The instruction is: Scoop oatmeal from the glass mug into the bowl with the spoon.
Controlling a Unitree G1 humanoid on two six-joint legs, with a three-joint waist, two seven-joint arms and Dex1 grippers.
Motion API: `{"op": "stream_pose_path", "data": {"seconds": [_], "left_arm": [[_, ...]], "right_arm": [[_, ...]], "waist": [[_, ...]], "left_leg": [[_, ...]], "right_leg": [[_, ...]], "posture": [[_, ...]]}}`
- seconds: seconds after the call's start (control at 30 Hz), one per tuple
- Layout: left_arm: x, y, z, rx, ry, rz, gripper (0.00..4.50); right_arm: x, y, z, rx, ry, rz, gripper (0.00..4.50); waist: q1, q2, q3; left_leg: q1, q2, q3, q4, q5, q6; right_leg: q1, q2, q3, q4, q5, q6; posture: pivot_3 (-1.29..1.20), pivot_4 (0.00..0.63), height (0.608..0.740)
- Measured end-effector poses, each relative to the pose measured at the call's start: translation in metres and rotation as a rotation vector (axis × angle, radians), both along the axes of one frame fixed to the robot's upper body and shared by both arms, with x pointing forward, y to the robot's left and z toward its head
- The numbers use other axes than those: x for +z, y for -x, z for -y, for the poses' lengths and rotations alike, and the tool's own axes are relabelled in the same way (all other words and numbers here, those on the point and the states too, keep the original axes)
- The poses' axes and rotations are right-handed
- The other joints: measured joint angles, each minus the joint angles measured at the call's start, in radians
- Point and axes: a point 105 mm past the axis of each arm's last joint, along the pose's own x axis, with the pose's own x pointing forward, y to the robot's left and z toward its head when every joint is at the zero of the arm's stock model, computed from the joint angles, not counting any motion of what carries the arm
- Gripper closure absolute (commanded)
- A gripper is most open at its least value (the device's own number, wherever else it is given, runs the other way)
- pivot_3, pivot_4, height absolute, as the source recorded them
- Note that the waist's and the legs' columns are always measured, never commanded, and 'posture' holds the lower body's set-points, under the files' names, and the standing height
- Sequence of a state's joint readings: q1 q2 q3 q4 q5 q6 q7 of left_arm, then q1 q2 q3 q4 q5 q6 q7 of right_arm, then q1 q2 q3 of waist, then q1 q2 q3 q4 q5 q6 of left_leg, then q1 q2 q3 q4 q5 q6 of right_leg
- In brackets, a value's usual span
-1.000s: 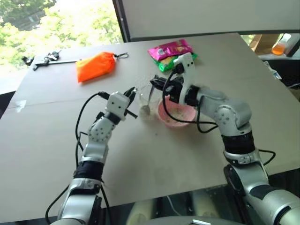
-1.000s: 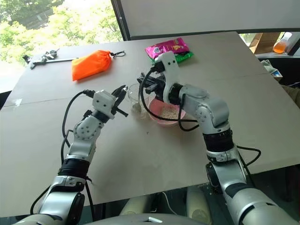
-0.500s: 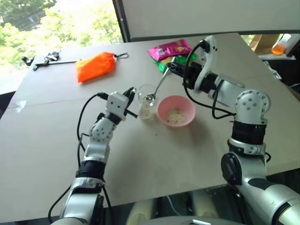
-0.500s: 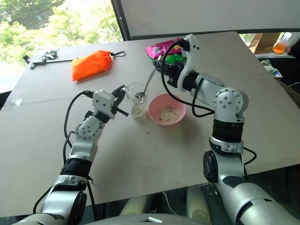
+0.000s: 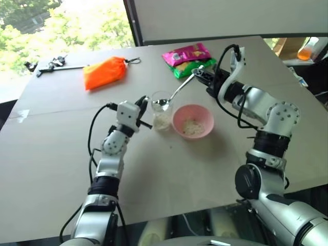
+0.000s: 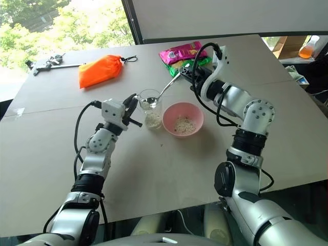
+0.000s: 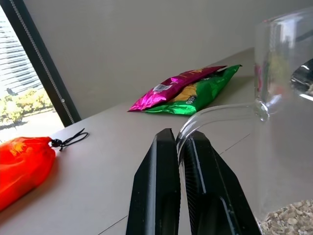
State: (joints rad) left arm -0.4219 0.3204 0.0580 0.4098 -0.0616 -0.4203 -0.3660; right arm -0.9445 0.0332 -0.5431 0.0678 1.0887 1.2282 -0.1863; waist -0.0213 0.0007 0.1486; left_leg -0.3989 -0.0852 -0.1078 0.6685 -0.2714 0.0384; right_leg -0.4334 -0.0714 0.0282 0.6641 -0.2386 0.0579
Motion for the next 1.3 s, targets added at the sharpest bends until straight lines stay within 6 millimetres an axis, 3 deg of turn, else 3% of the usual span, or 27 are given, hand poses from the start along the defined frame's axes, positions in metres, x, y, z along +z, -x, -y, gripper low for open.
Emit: {"op": "stream_pose_path", "data": {"seconds": [0.47,0.73,0.83,1.0,1.17,1.3], "left_arm": [[-0.006,-0.001,-0.007,0.033,0.031,0.001,4.37],[-0.009,-0.001,-0.009,0.041,0.046,0.003,4.37],[-0.009,-0.001,-0.014,0.054,0.048,0.003,4.37],[-0.01,-0.002,-0.037,0.138,0.092,-0.008,4.37],[-0.012,0.0,-0.046,0.166,0.098,-0.014,4.37],[-0.011,0.001,-0.047,0.172,0.101,-0.015,4.37]], "right_arm": [[0.017,0.001,0.01,-0.017,-0.098,-0.027,4.5],[0.039,0.005,0.045,-0.074,-0.154,0.005,4.5],[0.031,0.006,0.063,-0.12,-0.124,-0.005,4.5],[0.006,0.008,0.076,-0.164,0.014,-0.021,4.5],[-0.003,0.014,0.054,-0.123,0.323,0.136,4.5],[-0.002,0.027,0.032,-0.037,0.608,0.392,4.5]], "waist": [[-0.018,0.0,0.0],[-0.017,0.0,0.0],[-0.019,0.0,0.0],[-0.027,0.0,0.0],[-0.022,0.0,-0.001],[-0.02,0.0,-0.001]], "left_leg": [[0.0,0.0,0.0,0.0,0.0,0.0],[0.0,0.0,0.0,0.0,0.0,0.0],[0.0,0.0,0.001,0.0,0.0,0.001],[0.001,0.002,0.005,0.0,0.0,0.001],[0.002,0.001,0.005,0.0,0.0,0.001],[0.001,0.001,0.005,0.001,0.0,0.001]], "right_leg": [[0.0,0.0,0.0,0.0,0.0,0.0],[0.001,0.0,0.0,0.0,0.0,0.0],[0.001,0.0,0.001,0.0,0.0,0.0],[0.0,0.001,0.004,0.002,0.0,0.0],[0.0,0.001,0.004,0.002,0.0,0.0],[0.0,0.001,0.004,0.001,0.0,0.001]], "posture": [[0.0,0.15,0.74],[0.0,0.15,0.74],[0.0,0.15,0.74],[0.0,0.15,0.74],[0.0,0.15,0.74],[0.0,0.15,0.74]]}}
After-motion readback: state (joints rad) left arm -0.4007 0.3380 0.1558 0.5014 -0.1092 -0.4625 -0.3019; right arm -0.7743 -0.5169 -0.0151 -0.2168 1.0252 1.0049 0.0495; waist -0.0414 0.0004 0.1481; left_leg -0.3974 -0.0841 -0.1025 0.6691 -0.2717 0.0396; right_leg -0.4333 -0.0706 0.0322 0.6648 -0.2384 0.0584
